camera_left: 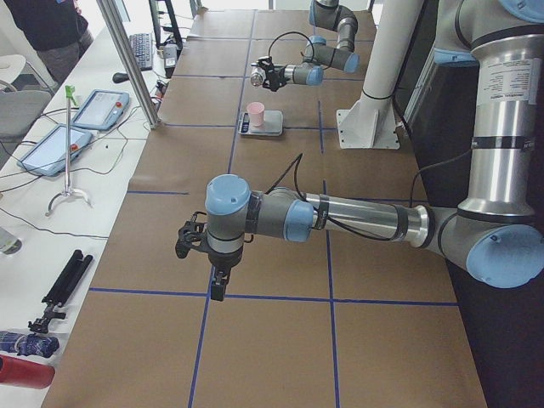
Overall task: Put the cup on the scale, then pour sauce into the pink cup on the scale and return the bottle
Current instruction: 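Tilt the dispenser with the right gripper to pour into the cup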
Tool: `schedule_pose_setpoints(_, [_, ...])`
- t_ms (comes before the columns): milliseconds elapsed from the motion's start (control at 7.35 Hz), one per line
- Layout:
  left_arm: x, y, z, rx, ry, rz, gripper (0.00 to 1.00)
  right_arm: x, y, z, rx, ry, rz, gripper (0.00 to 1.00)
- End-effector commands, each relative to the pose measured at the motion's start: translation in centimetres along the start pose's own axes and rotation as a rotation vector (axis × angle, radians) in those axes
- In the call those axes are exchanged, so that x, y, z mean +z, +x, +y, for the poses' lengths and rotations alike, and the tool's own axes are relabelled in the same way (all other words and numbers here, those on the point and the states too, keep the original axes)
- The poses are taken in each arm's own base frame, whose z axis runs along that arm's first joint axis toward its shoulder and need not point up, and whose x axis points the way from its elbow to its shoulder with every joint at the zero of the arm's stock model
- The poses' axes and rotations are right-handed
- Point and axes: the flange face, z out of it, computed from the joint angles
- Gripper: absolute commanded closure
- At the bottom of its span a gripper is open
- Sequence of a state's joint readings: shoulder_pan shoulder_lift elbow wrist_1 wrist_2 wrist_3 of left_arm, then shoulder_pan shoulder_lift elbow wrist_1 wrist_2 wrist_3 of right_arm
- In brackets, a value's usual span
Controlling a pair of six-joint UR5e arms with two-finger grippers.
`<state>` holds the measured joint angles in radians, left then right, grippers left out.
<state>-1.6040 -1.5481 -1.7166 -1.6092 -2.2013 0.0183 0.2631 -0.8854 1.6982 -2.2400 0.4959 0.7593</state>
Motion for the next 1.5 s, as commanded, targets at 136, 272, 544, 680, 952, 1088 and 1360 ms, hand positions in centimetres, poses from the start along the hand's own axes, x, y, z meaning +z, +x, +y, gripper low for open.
schedule_pose_setpoints(136, [0.2, -0.2, 0.2, -0.007, -0.006, 0.0, 0.0, 2.3, -1.4, -1.0, -0.041, -0.035, 0.042, 1.0])
schedule_pose_setpoints(272, [0.4, -0.3, 0.2, -0.007, -0.009, 0.0, 0.0, 2.8, -1.8, -0.7, -0.076, -0.041, 0.065, 1.0])
schedule_pose_setpoints(544, [0.5, -0.2, 0.2, -0.01, -0.011, 0.021, 0.0, 2.9, -1.8, -0.4, -0.107, -0.053, 0.078, 1.0])
schedule_pose_setpoints(680, [0.9, -0.3, 0.3, -0.015, -0.018, 0.048, 0.0, 3.1, -1.9, 0.0, -0.135, -0.065, 0.088, 1.0])
schedule_pose_setpoints(952, [1.0, -0.3, 0.3, -0.016, -0.02, 0.049, 0.0, 2.7, -1.7, -0.4, -0.135, -0.044, 0.099, 1.0])
schedule_pose_setpoints(1088, [1.0, -0.3, 0.4, -0.017, -0.021, 0.049, 0.0, 1.7, -1.7, -1.1, -0.13, -0.012, 0.109, 1.0])
schedule_pose_setpoints(1360, [1.0, -0.3, 0.4, -0.019, -0.023, 0.051, 0.0, 1.2, -1.7, -1.5, -0.132, 0.011, 0.122, 1.0])
